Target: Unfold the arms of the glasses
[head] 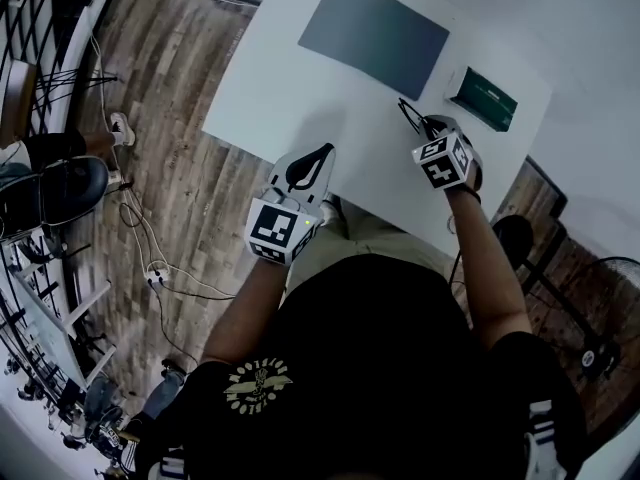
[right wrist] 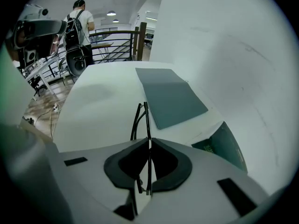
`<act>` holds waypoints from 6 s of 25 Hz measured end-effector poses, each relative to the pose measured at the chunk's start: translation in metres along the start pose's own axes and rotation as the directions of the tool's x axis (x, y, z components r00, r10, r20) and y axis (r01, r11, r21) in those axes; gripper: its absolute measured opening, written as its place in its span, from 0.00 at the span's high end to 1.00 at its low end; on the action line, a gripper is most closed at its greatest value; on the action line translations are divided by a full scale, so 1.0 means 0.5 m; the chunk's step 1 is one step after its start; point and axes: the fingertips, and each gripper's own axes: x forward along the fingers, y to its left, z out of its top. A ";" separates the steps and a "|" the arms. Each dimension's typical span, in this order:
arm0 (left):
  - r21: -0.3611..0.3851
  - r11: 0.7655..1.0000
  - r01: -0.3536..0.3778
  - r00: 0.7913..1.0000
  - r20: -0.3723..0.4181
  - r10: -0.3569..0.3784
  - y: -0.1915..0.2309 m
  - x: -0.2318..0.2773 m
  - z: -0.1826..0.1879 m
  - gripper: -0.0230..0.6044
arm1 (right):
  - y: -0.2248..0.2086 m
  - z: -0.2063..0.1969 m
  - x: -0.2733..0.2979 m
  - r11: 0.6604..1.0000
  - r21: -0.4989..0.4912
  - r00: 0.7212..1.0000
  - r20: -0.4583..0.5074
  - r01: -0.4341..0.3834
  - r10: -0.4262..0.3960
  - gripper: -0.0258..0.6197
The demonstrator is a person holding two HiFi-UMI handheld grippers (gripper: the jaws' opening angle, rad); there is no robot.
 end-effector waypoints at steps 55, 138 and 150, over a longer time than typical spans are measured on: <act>0.081 0.930 0.359 0.926 -0.153 -0.344 -0.285 -0.021 0.033 0.80 | 0.111 0.207 -0.507 0.893 0.337 0.761 0.649 -0.299 0.010 0.93; -0.029 0.978 0.205 0.974 -0.093 -0.207 -0.273 -0.018 0.140 0.84 | -0.062 0.088 -0.546 0.783 0.441 0.621 0.778 -0.439 -0.090 0.93; -0.018 0.915 0.402 0.913 -0.060 -0.403 -0.187 -0.043 0.239 0.83 | 0.088 0.273 -0.520 0.741 0.472 0.588 0.798 -0.477 -0.129 0.93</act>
